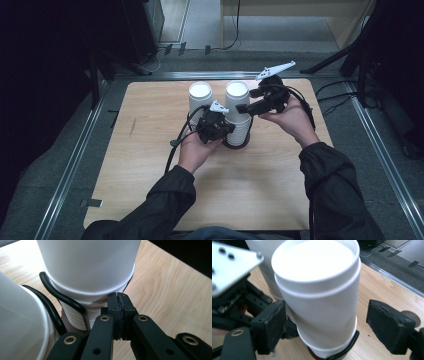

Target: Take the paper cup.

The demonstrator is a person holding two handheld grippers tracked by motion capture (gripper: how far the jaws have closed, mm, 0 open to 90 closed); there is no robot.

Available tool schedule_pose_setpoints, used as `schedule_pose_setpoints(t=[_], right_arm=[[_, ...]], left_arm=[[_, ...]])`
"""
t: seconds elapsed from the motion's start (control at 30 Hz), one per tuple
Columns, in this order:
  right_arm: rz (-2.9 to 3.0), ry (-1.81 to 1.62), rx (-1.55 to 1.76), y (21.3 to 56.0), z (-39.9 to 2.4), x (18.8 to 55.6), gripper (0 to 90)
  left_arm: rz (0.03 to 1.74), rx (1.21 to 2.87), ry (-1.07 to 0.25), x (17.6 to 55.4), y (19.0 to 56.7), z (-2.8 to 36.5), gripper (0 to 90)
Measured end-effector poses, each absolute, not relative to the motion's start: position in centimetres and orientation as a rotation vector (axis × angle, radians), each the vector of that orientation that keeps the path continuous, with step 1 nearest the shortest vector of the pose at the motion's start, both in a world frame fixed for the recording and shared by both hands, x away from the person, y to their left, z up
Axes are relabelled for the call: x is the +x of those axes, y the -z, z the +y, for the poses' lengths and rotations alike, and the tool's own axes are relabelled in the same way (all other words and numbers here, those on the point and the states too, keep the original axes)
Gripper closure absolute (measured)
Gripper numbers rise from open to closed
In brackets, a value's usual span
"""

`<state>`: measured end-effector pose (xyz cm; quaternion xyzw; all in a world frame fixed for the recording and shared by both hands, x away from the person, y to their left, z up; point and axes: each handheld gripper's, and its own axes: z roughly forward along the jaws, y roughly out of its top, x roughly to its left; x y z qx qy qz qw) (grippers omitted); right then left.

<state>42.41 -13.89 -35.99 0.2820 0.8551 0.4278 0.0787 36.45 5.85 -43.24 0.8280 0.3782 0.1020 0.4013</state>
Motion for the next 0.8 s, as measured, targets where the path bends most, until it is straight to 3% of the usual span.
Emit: schedule_pose_setpoints(t=[0.33,0.4,0.8], right_arm=[[2.554,-1.254,0.854,35.6,-11.3,43.4,14.3],[2.539,-1.209,0.807,35.4,-10.8,43.3,20.4],[2.523,-1.172,0.777,35.1,-10.5,43.0,22.9]], left_arm=[[0.967,2.079,-0.25,36.5,43.3,5.9,90.0],[0.967,2.079,-0.252,36.5,43.3,5.9,90.0],[0.969,2.083,-0.251,36.5,43.3,5.8,90.0]])
